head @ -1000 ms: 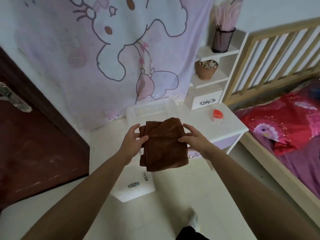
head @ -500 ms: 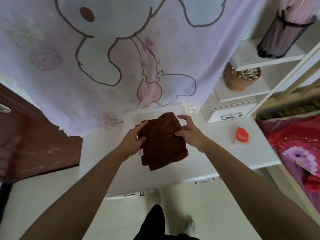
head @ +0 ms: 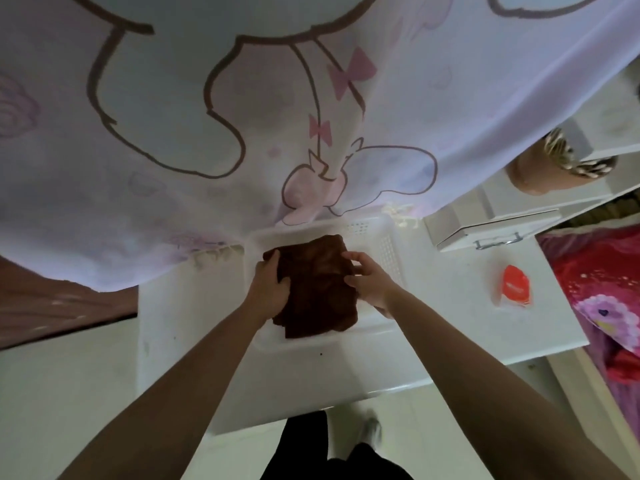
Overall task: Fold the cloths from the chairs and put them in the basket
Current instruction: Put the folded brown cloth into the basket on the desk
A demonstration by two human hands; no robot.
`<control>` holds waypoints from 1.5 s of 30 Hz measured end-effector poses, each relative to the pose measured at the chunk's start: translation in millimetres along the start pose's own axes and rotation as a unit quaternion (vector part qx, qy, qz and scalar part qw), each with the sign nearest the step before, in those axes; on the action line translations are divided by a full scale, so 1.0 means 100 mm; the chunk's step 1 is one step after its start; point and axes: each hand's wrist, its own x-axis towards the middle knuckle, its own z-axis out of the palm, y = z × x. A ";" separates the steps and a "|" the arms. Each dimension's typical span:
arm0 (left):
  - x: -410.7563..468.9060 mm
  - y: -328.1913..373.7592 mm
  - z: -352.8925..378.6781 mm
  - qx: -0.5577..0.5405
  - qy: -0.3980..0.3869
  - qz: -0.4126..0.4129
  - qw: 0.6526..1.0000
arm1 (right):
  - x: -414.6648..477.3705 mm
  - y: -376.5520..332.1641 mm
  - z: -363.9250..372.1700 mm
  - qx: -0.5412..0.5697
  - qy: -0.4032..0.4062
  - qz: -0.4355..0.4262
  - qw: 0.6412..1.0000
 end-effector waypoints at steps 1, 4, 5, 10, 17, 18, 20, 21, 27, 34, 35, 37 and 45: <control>0.03 -0.01 -0.02 -0.002 -0.011 -0.003 1.000 | 0.04 0.01 0.01 0.004 -0.001 0.008 1.000; 0.07 -0.04 -0.07 0.030 -0.059 -0.021 0.998 | 0.09 -0.01 -0.02 -0.131 -0.018 0.025 0.991; 0.03 0.00 -0.08 0.064 -0.064 -0.023 0.996 | 0.09 -0.03 -0.05 -0.233 -0.013 0.011 0.972; -0.08 0.12 -0.01 0.299 -0.005 0.104 0.948 | -0.02 -0.21 -0.20 -0.480 0.002 -0.121 0.869; 0.13 -0.14 0.16 0.642 -0.063 0.112 0.756 | 0.29 -0.12 0.00 -0.690 -0.062 -0.203 0.692; 0.16 -0.20 0.12 0.667 -0.063 0.100 0.735 | 0.36 -0.06 0.03 -0.709 -0.060 -0.192 0.676; 0.20 -0.31 0.05 0.697 -0.061 0.091 0.709 | 0.46 0.08 0.06 -0.729 -0.048 -0.174 0.660; 0.22 -0.34 0.03 0.706 -0.059 0.094 0.699 | 0.49 0.14 0.07 -0.733 -0.041 -0.169 0.658; 0.29 -0.34 0.06 0.711 -0.060 0.089 0.694 | 0.57 0.22 0.12 -0.759 -0.018 -0.136 0.637; 0.15 -0.25 -0.15 0.631 -0.063 0.152 0.758 | 0.29 -0.04 0.16 -0.725 -0.019 -0.143 0.674; 0.09 -0.21 -0.22 0.619 -0.041 0.174 0.765 | 0.18 -0.09 0.12 -0.701 0.006 -0.152 0.697; 0.03 -0.17 -0.34 0.587 0.018 0.227 0.777 | 0.00 -0.14 0.02 -0.662 0.063 -0.180 0.725; -0.25 0.33 -0.33 0.521 0.106 0.347 0.773 | -0.99 0.08 -0.58 -0.603 0.339 -0.145 0.708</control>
